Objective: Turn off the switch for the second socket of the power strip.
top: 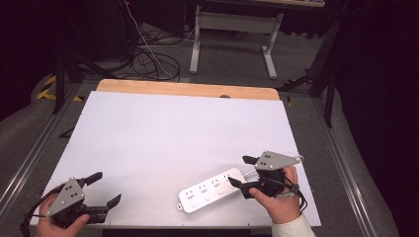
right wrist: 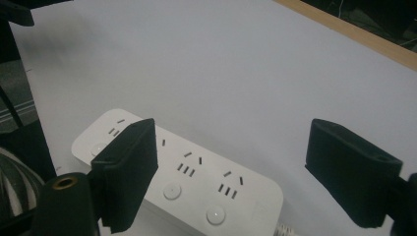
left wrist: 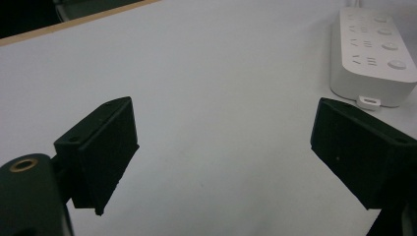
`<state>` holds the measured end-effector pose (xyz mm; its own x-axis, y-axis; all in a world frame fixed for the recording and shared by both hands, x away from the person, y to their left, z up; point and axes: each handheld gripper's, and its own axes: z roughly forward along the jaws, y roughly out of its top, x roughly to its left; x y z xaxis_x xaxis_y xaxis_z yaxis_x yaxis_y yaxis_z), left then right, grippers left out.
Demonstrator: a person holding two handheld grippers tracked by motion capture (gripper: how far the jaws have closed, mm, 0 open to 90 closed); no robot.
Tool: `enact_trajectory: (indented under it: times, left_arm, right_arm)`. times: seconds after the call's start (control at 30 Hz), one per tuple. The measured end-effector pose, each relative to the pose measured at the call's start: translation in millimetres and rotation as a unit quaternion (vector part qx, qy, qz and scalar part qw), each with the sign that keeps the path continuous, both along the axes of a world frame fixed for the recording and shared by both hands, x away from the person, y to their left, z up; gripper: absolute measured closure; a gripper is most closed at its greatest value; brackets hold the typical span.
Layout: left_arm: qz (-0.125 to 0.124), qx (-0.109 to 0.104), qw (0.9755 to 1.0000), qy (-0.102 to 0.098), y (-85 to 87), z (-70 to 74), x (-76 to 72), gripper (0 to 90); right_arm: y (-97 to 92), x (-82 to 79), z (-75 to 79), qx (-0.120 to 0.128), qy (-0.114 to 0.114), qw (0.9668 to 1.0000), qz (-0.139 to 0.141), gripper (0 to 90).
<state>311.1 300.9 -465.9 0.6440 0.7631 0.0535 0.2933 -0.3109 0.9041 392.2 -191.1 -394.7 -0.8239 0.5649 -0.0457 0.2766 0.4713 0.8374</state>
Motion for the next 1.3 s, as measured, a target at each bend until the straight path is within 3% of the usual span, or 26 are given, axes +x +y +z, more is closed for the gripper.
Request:
enact_trajectory:
  times: [0.23, 0.53, 0.87, 1.3]
  left_arm:
    - [0.000, 0.000, 1.0000, -0.001, -0.6, 0.1, -0.2, 11.1]
    - [-0.001, 0.000, 1.0000, 0.000, -0.7, 0.0, 0.0, 10.8]
    - [-0.002, 0.003, 1.0000, -0.002, -0.7, -0.1, 0.2, 10.6]
    - [-0.002, 0.000, 1.0000, 0.001, -1.3, -0.5, 0.4, 10.5]
  right_arm:
    - [-25.6, -2.4, -13.0, 0.026, 0.007, 0.9994, -0.020, 15.7]
    - [-48.3, -6.6, -27.5, 0.049, -0.001, 0.9980, -0.038, 14.2]
    - [-69.0, -9.7, -46.5, 0.078, 0.019, 0.9947, -0.064, 12.0]
    - [-88.5, -8.7, -72.7, 0.077, 0.052, 0.9923, -0.082, 11.3]
